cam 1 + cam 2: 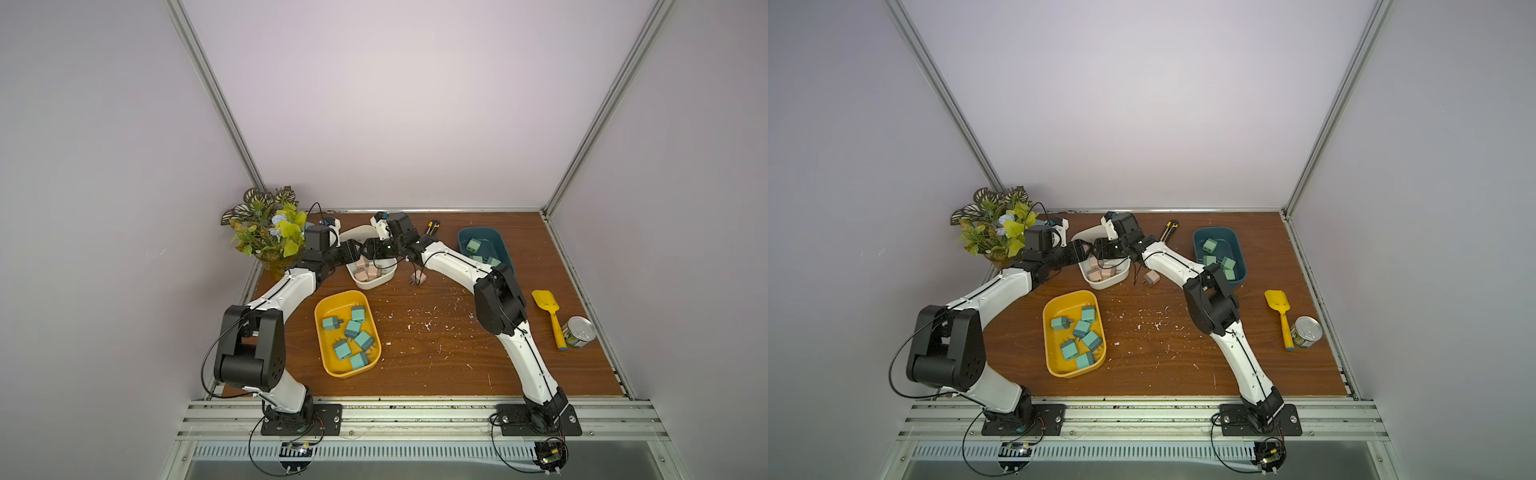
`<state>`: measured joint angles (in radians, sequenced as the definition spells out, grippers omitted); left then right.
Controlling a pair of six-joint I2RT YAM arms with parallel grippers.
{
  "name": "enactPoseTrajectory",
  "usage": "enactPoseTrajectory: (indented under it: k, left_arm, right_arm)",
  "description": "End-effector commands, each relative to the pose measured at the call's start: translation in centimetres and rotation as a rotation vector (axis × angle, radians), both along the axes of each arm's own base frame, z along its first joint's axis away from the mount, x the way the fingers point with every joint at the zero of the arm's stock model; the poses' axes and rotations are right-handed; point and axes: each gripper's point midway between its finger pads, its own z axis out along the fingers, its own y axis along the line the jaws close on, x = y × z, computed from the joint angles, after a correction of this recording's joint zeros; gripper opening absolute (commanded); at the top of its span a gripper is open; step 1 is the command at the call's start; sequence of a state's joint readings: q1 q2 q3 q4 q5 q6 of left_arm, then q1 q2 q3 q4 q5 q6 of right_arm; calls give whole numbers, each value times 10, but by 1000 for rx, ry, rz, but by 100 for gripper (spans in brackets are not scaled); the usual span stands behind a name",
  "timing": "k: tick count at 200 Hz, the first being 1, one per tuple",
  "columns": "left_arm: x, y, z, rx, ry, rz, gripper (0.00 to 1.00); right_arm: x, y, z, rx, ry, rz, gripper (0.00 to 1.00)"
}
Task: Place the plugs by color into the storage box
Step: Pick up the plug from the center of the board.
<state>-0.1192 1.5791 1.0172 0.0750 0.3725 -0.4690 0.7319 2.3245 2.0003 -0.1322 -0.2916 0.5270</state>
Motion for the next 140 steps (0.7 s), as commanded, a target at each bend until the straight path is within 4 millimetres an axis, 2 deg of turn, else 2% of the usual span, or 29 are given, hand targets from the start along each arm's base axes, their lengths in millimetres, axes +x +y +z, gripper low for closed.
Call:
enactPoseTrajectory:
  k: [1, 62, 89, 140]
  left_arm:
    - [-2, 5, 8, 15, -21, 8, 63]
    - [-6, 2, 17, 26, -41, -1, 63]
    - [-10, -12, 15, 69, -42, -38, 64]
    - [-20, -51, 7, 134, -27, -144, 65]
  right_arm:
    - [-13, -2, 54, 47, -114, 5, 56]
    - [-37, -35, 62, 37, -125, -38, 56]
    - [-48, -46, 66, 55, -132, -48, 56]
    - [-66, -74, 47, 30, -110, -86, 56]
